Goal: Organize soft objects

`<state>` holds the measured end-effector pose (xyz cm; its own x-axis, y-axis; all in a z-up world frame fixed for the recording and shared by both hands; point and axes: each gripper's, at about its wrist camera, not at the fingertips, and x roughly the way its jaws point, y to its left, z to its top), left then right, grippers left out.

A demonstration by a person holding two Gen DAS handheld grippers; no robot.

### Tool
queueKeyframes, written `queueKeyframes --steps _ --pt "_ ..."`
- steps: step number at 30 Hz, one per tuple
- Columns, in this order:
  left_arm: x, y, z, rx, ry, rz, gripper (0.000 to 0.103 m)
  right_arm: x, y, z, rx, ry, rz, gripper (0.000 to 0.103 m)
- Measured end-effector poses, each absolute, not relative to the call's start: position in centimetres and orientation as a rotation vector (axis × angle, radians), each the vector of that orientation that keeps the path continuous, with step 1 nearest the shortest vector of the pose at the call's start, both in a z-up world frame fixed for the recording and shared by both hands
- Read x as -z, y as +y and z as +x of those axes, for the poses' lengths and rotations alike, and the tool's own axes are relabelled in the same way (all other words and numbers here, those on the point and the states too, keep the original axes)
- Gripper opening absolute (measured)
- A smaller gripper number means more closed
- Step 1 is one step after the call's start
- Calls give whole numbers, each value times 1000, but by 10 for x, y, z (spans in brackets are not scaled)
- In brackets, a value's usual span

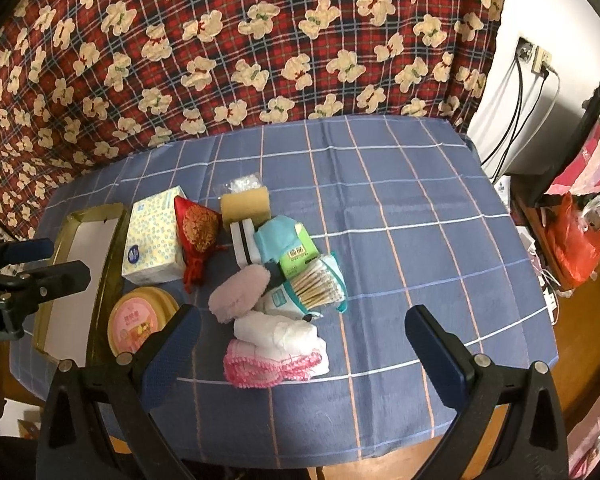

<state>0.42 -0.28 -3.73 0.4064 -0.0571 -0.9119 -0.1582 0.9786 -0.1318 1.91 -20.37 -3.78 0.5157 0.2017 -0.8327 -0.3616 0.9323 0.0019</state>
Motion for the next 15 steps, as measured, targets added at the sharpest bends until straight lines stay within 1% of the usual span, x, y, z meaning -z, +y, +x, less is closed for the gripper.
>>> queueKeyframes --steps 3,9,15 --pt "51 -2 3 -79 1189 -213 100 46 -208 19 -359 988 -178 102" --pt "75 -3 -3 -90 1253 -229 100 80 -215 16 -378 1066 -209 102" --pt "86 -8 -5 -94 1280 -216 100 100 -205 22 -422 1083 -229 102"
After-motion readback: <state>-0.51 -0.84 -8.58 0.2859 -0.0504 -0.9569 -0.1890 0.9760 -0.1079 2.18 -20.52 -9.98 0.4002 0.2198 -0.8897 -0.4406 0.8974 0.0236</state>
